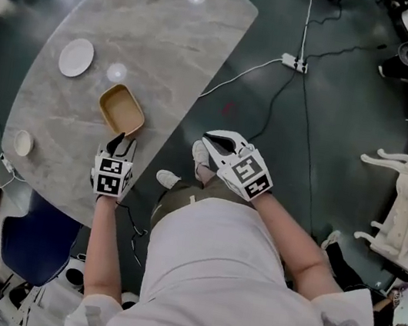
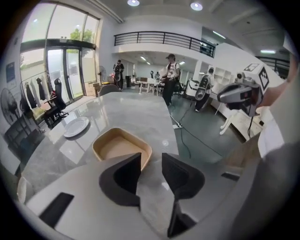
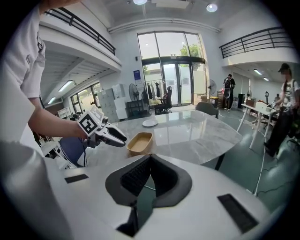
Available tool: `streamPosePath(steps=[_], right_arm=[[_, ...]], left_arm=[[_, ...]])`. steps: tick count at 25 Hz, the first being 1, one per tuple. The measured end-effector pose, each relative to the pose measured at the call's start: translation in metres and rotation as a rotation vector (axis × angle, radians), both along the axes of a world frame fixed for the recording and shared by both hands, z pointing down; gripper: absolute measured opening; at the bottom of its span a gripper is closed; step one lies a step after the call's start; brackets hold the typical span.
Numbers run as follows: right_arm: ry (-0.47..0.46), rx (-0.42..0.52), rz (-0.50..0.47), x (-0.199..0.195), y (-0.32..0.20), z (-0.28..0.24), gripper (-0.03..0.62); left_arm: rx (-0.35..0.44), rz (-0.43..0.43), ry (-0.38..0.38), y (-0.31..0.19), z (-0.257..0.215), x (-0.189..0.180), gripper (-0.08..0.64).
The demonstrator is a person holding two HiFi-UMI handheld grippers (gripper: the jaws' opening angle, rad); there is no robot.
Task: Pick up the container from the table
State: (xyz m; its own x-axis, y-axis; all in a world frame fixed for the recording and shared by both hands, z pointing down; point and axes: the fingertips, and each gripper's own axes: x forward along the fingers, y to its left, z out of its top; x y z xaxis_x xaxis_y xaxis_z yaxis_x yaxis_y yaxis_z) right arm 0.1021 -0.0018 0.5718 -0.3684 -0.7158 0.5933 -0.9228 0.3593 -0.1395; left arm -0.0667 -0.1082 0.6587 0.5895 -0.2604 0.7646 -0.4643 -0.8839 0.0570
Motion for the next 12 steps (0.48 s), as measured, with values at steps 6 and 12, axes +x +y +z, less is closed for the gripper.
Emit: streamPosePath(steps=[6,12], right_arm=[[0.007,-0.067,0.057,0.016,0.014,0.021,0.011],[0.03,-0.104,0.116,0.035,0.042,0.028,0.011]], left_arm=[[0.02,0.133,-0.155,-0.008,0.043,0.016,0.174],[0.042,0.177,-0.269,-0.015,0.074,0.018,0.184]])
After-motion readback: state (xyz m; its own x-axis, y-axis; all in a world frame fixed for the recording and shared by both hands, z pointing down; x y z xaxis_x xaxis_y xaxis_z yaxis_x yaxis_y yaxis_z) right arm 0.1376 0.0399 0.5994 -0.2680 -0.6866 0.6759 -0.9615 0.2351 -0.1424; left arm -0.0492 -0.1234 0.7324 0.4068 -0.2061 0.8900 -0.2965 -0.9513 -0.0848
